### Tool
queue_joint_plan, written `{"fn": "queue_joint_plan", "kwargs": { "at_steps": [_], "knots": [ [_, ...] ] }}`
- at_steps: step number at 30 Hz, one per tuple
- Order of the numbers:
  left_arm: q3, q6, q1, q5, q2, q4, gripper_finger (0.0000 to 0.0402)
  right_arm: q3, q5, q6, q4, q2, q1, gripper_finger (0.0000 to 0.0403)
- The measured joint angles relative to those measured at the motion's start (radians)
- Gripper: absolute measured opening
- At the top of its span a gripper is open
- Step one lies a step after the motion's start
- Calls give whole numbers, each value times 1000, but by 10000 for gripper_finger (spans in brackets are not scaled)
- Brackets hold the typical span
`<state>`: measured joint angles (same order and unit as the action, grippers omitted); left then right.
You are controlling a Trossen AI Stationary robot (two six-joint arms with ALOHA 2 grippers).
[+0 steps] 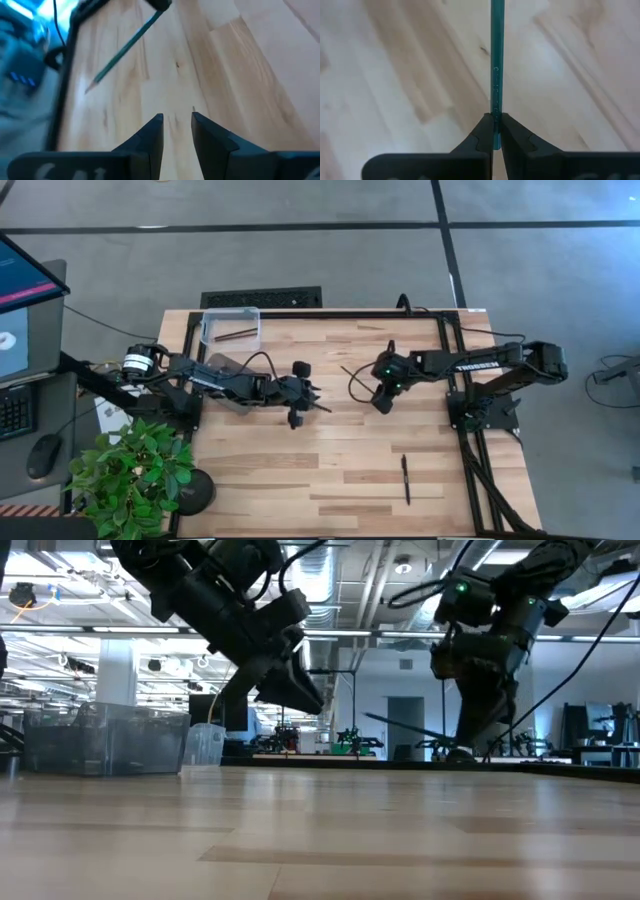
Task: Sort pens & pencils
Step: Put the green pencil into the white bin
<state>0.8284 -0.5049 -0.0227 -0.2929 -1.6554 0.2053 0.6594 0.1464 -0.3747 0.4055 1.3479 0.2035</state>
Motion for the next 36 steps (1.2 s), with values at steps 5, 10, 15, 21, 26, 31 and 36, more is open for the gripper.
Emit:
{"fn": "queue_joint_plan", "kwargs": {
  "at_steps": [5, 10, 15, 21, 26, 31, 36],
  "knots": [
    [0, -278, -5, -13, 0, 24, 100, 1, 18, -18, -76, 0, 0, 42],
    [0, -445, -19, -111, 0, 56, 101, 2, 18, -19, -116, -1, 0, 42],
    [0, -462, -20, -117, 0, 66, 101, 2, 18, -41, -142, -1, 0, 42],
    [0, -426, -20, -59, 0, 60, 101, 2, 18, -44, -184, -1, 0, 42],
    [0, -520, -20, -55, 0, 92, 100, 2, 18, -47, -206, -2, -1, 42],
    [0, -527, -21, -54, 0, 131, 100, 2, 19, -63, -245, -2, -24, 42],
    [1, -481, -21, -119, 0, 150, 100, 2, 19, -63, -245, -2, -46, 42]
  ]
}}
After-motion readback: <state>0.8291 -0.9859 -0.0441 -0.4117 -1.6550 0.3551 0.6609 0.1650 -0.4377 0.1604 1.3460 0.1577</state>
